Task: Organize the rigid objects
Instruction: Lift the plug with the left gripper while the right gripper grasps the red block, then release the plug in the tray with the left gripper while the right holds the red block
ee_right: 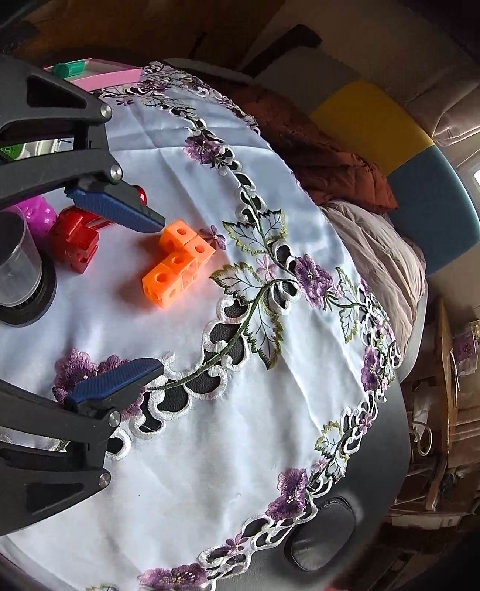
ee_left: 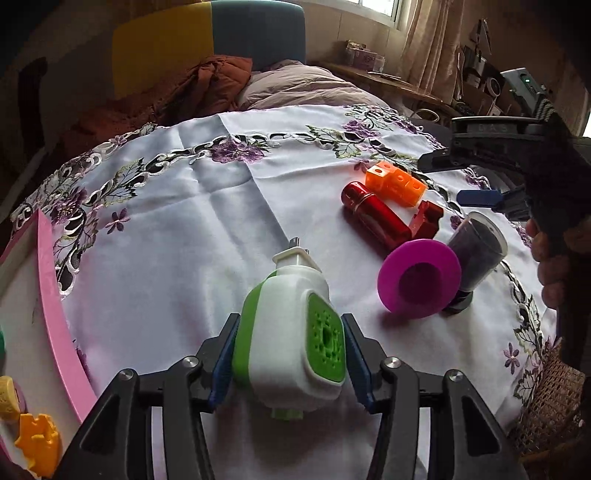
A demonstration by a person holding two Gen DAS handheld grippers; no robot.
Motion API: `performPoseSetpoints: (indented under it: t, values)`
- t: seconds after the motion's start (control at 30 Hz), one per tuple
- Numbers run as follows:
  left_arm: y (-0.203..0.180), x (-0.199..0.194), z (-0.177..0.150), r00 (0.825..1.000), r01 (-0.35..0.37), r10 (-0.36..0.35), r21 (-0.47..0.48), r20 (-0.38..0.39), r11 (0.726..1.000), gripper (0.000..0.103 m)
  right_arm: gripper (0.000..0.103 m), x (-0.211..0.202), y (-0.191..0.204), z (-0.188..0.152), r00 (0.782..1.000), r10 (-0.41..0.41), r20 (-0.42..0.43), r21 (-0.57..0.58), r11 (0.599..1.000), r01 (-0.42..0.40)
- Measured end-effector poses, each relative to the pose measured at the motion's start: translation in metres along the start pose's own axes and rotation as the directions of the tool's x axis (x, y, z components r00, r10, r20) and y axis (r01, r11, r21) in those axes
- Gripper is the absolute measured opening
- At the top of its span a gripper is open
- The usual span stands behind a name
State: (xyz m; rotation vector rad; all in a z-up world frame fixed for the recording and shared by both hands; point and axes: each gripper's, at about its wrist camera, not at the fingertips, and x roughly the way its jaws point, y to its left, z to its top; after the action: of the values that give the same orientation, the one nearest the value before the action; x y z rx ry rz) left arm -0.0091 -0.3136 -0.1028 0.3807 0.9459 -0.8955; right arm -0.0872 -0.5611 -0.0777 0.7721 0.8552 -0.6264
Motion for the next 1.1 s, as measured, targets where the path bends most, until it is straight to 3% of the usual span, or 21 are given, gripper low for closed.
performPoseSetpoints:
  t: [0.2, 0.4, 0.6, 0.7, 0.77, 0.83, 1.1]
  values:
    - [-0.005, -0.024, -0.018, 0.999, 0.026, -0.026, 0.003, 0.020, 1.000, 0.053, 0.072, 0.002, 0.010, -0.005, 0.999, 0.024, -0.024, -0.052, 0.998, -0.025]
    - [-0.003, -0.052, -0.030, 0.997, 0.054, -0.054, -0.007, 0.055, 0.999, 0.053, 0.047, 0.007, 0.031, -0.016, 0.992, 0.080, -0.098, -0.143, 0.985, -0.094]
    - [0.005, -0.081, -0.035, 0.992, 0.066, -0.064, -0.014, 0.110, 0.998, 0.053, 0.048, 0.013, 0.040, -0.026, 0.973, 0.123, -0.194, -0.189, 0.969, -0.160]
    - [0.010, -0.091, -0.036, 0.989, 0.072, -0.068, -0.029, 0.128, 0.997, 0.053, 0.042, 0.016, 0.043, -0.030, 0.979, 0.072, -0.191, -0.235, 0.965, -0.117]
    - [0.013, -0.095, -0.038, 0.989, 0.072, -0.067, -0.040, 0.134, 0.997, 0.053, 0.025, 0.014, 0.045, -0.030, 0.980, 0.083, -0.179, -0.252, 0.959, -0.127]
    - [0.016, -0.099, -0.041, 0.988, 0.071, -0.064, -0.050, 0.138, 0.996, 0.053, 0.015, 0.014, 0.044, -0.029, 0.985, 0.056, -0.161, -0.259, 0.961, -0.097]
    - [0.034, -0.110, -0.046, 0.986, 0.063, -0.046, -0.103, 0.157, 0.993, 0.053, 0.015, 0.015, 0.038, -0.024, 0.988, 0.036, -0.148, -0.247, 0.966, -0.072]
